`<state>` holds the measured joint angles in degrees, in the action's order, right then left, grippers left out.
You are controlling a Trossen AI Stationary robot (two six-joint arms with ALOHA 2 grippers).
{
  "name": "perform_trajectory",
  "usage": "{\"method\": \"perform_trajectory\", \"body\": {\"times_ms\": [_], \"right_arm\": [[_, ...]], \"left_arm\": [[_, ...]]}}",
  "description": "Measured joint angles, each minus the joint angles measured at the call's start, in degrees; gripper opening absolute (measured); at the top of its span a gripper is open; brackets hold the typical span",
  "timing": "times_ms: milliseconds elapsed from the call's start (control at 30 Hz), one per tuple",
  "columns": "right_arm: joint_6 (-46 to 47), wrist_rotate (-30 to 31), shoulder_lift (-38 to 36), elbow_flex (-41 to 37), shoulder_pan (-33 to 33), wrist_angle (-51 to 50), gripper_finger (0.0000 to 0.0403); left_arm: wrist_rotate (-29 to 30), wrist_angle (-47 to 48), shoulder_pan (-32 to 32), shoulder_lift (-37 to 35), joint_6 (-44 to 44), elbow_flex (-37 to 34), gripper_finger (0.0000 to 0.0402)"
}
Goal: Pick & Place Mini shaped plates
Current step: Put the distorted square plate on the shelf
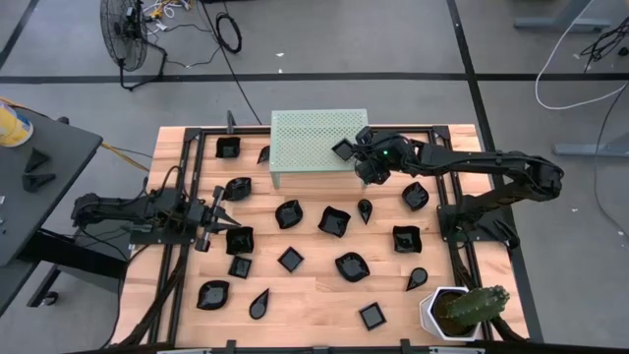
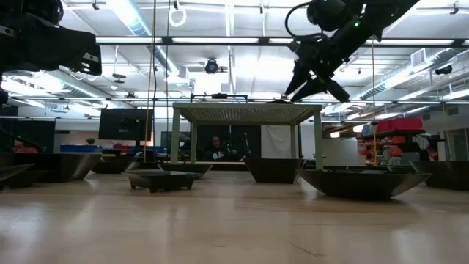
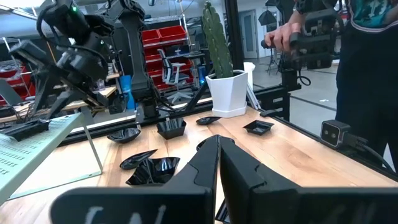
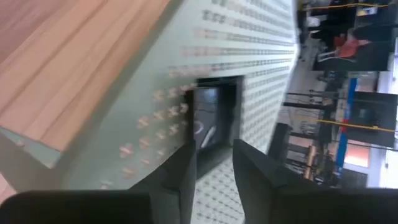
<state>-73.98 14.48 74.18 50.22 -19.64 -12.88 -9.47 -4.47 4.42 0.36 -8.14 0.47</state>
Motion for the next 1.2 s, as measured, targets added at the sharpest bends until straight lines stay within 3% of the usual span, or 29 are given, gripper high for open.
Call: {"method": "perform_trajectory", "body": {"times_ms": [167, 333, 567, 667, 900, 1033, 1200], "right_arm": [[0.26, -0.05, -2.76, 0.0, 0.0, -0.43, 0.0115], [6.72, 0.3, -6.55, 0.0, 0.38, -1.28, 0.0116], [13.04, 9.84, -11.77, 0.0, 2.58, -3.08, 0.0116], [19.21, 13.64, -13.44, 0.0, 3.57, -5.91, 0.0116], [36.12, 14.74, -16.5, 0.0, 4.83, -15.34, 0.0116], [49.7, 19.03, -17.3, 0.0, 4.8, -21.58, 0.0116], [59.44, 20.92, -17.74, 0.0, 3.77, -29.56, 0.0116]], "left_arm": [[0.02, -0.02, 0.01, 0.0, 0.0, 0.0, 0.0023], [0.02, 0.0, 0.0, 0.0, 0.0, 0.0, 0.0023], [0.02, 0.0, -0.01, 0.0, 0.0, 0.0, 0.0023], [0.02, 0.0, 0.0, 0.0, 0.0, 0.0, 0.0023], [0.02, 0.0, -0.01, 0.0, 0.0, 0.0, 0.0023], [0.02, 0.0, -0.01, 0.0, 0.01, 0.0, 0.0023], [0.02, 0.0, 0.01, 0.0, 0.02, 0.0, 0.0023]]}}
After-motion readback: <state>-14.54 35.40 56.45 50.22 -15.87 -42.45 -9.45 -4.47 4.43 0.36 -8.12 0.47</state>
